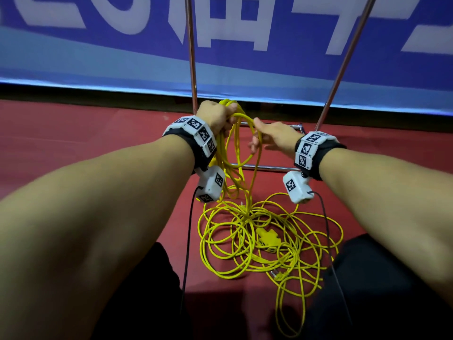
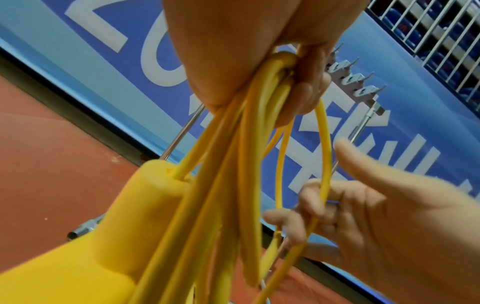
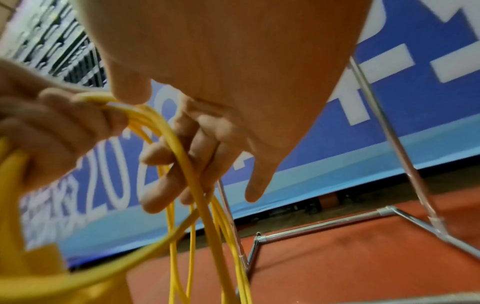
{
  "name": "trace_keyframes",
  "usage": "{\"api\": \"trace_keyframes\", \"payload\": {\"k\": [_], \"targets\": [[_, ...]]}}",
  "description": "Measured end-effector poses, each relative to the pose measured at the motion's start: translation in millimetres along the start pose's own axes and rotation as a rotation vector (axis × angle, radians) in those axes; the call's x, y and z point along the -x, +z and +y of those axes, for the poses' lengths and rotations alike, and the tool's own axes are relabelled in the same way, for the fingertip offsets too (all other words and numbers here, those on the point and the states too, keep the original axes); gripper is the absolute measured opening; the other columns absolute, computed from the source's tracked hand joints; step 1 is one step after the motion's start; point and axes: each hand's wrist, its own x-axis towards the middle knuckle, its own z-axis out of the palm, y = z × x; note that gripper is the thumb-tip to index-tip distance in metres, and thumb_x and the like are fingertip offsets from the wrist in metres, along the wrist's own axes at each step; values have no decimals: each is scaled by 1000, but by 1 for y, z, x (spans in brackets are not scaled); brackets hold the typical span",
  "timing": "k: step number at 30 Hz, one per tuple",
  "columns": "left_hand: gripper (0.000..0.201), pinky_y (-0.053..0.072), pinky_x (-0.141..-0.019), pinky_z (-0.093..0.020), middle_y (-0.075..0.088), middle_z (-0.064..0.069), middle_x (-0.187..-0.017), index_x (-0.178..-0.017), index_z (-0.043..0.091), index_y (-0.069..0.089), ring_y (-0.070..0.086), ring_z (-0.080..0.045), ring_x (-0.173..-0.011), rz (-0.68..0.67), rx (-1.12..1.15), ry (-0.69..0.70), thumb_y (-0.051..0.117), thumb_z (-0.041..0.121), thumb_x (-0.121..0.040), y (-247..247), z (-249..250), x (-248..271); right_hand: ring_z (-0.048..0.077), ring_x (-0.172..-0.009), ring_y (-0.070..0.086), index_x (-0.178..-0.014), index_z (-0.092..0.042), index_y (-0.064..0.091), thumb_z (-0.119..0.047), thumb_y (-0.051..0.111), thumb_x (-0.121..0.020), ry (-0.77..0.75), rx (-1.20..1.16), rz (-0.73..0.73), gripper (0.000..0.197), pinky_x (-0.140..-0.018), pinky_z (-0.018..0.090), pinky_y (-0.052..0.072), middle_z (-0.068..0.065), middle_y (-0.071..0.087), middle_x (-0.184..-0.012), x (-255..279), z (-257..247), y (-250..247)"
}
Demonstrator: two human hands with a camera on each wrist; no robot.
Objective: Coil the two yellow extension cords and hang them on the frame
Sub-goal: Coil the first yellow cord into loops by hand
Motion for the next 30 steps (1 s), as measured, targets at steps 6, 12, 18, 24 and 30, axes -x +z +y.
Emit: {"api": "trace_keyframes", "payload": {"k": [6,12,18,24,30], "targets": [[26,40,-45,-23,58,-4,-55,-73,7,59,46,-15,-42,-24,-93,15,58,12,-99,-4,-2,-1,14,-42,40,-63,-9,55,-38,58,-99,-76,-109,242,46,-51,22,37,-5,44,-41,7,0,-17],[23,52,-54,-27,70,-9,-66,-89,0,66,67,-18,-53,-159,-134,-116,52,13,-101,-6,-3,2,6,-46,32,-52,-18,49,-45,70,-89,-332,256,299,50,-48,20,28,-11,38,-43,-1,-23,-15],[21,37,-45,-22,51,-3,-55,-79,7,59,42,-14,-40,-136,-105,-71,52,8,-99,-10,-2,-2,10,-50,41,-62,-8,59,-48,70,-87,-336,209,252,48,-53,25,35,1,50,-55,-9,-30,4],[27,34,-44,-21,49,-1,-50,-71,8,54,39,-14,-38,-29,-23,-16,56,8,-99,-14,2,-5,5,-72,62,-86,-14,68,-38,63,-96,2,306,-125,26,-73,31,43,1,77,-91,-3,8,-6],[26,40,-44,-23,55,-2,-53,-73,7,58,47,-15,-41,8,-21,-24,56,10,-99,-18,-2,-11,15,-49,46,-72,-10,61,-44,52,-100,26,-131,76,45,-61,27,37,5,51,-57,4,6,-14]]}}
